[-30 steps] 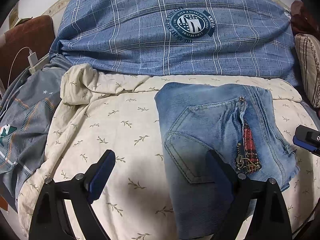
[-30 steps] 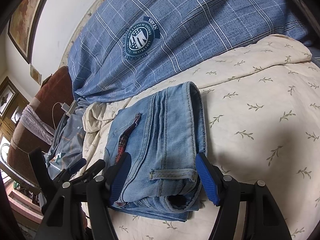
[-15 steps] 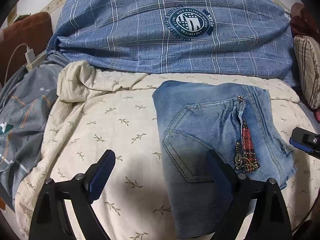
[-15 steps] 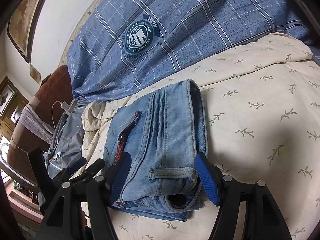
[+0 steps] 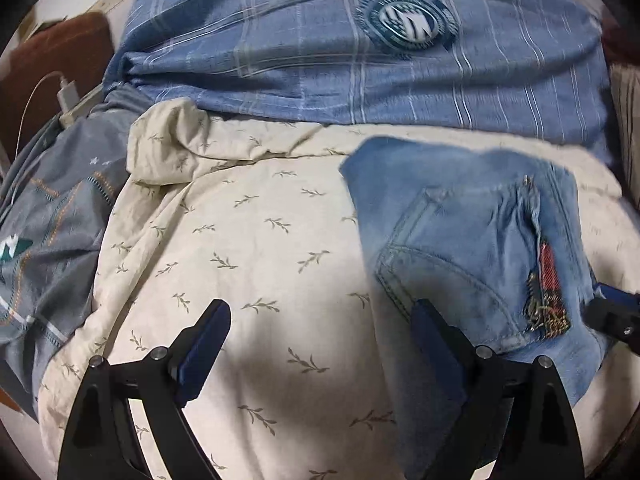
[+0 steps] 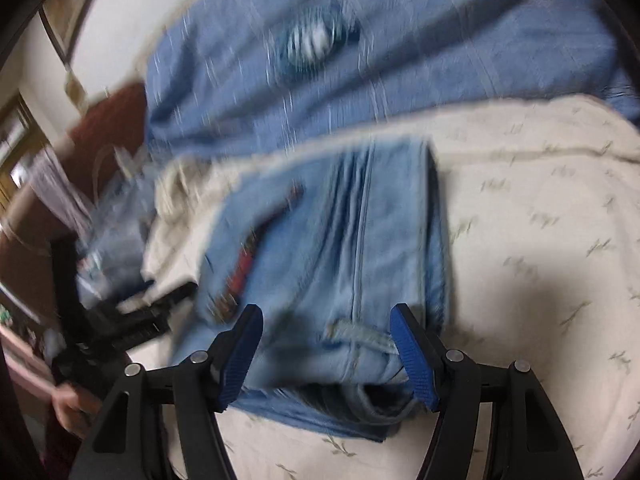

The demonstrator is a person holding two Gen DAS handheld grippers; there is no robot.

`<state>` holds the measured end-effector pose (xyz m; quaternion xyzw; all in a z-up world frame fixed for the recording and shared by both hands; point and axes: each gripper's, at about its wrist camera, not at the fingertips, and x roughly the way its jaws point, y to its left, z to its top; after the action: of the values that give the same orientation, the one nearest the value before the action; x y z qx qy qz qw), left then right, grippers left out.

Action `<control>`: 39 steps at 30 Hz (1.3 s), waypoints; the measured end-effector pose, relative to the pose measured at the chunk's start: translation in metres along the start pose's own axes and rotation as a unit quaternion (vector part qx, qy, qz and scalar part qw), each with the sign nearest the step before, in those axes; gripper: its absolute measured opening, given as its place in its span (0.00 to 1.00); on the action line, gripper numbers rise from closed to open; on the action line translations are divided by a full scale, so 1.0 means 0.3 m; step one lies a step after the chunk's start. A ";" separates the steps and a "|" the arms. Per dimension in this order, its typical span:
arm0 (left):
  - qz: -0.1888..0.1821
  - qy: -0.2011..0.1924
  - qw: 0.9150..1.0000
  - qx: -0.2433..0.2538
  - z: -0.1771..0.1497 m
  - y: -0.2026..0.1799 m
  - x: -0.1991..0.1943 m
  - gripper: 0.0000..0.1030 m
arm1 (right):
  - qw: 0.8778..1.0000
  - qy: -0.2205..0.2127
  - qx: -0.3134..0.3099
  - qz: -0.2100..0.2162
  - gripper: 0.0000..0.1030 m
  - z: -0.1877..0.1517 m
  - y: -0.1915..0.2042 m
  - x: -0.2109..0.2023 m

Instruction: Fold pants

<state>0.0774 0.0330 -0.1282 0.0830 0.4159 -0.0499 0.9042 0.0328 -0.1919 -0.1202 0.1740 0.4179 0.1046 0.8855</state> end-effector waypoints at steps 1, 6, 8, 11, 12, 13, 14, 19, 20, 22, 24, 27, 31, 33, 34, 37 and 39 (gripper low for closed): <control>0.004 -0.003 1.000 0.004 0.000 -0.003 -0.005 0.89 | 1.000 -0.003 -0.005 -0.003 0.67 0.001 0.007 -0.004; -0.053 -0.018 0.998 -0.033 0.013 0.043 -0.037 0.89 | 0.999 -0.017 0.038 0.033 0.68 0.021 -0.056 -0.057; -0.066 -0.027 0.997 -0.038 0.022 0.055 -0.049 0.89 | 0.998 -0.026 0.057 0.023 0.68 0.030 -0.097 -0.080; -0.124 -0.005 0.992 -0.030 0.037 0.063 -0.024 0.89 | 0.993 -0.016 0.106 0.042 0.68 0.035 -0.189 -0.095; -0.150 0.010 0.988 -0.029 0.039 0.064 -0.008 0.89 | 0.989 -0.004 0.132 0.064 0.68 0.032 -0.227 -0.091; -0.167 0.020 0.985 -0.031 0.040 0.066 0.003 0.89 | 0.986 0.007 0.146 0.080 0.68 0.030 -0.250 -0.085; -0.185 0.031 0.982 -0.035 0.039 0.068 0.015 0.89 | 0.982 0.022 0.160 0.098 0.68 0.025 -0.271 -0.076; -0.257 0.055 0.964 -0.037 0.033 0.055 0.033 0.89 | 0.967 0.073 0.197 0.145 0.68 -0.015 -0.327 -0.033; -0.267 0.057 0.961 -0.038 0.033 0.052 0.034 0.89 | 0.965 0.078 0.203 0.147 0.68 -0.021 -0.331 -0.022; -0.294 0.074 0.952 -0.042 0.032 0.046 0.049 0.89 | 0.961 0.082 0.211 0.159 0.68 -0.030 -0.337 -0.010; -0.305 0.097 0.946 -0.052 0.030 0.039 0.080 0.89 | 0.956 0.086 0.218 0.174 0.70 -0.032 -0.337 0.004; -0.324 0.127 0.935 -0.073 0.030 0.034 0.130 0.89 | 0.952 0.091 0.222 0.188 0.71 -0.031 -0.332 0.025; -0.357 0.135 0.920 -0.091 0.040 0.035 0.154 0.89 | 0.946 0.092 0.231 0.207 0.71 -0.021 -0.318 0.059; -0.364 0.136 0.916 -0.100 0.043 0.031 0.166 0.89 | 0.945 0.090 0.232 0.213 0.72 -0.010 -0.305 0.077; -0.370 0.134 0.913 -0.105 0.046 0.029 0.168 0.89 | 0.943 0.087 0.234 0.218 0.72 0.000 -0.295 0.090; -0.394 0.137 0.901 -0.119 0.053 0.017 0.188 0.89 | 0.938 0.079 0.238 0.238 0.72 0.012 -0.285 0.111; -0.394 0.134 0.901 -0.122 0.053 0.016 0.188 0.89 | 0.942 0.077 0.226 0.237 0.72 0.021 -0.262 0.123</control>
<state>0.1266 0.0335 -0.1602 -0.1929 0.5346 -0.3394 0.7495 0.0641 -0.2530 -0.1736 0.4548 0.4439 0.2279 0.7377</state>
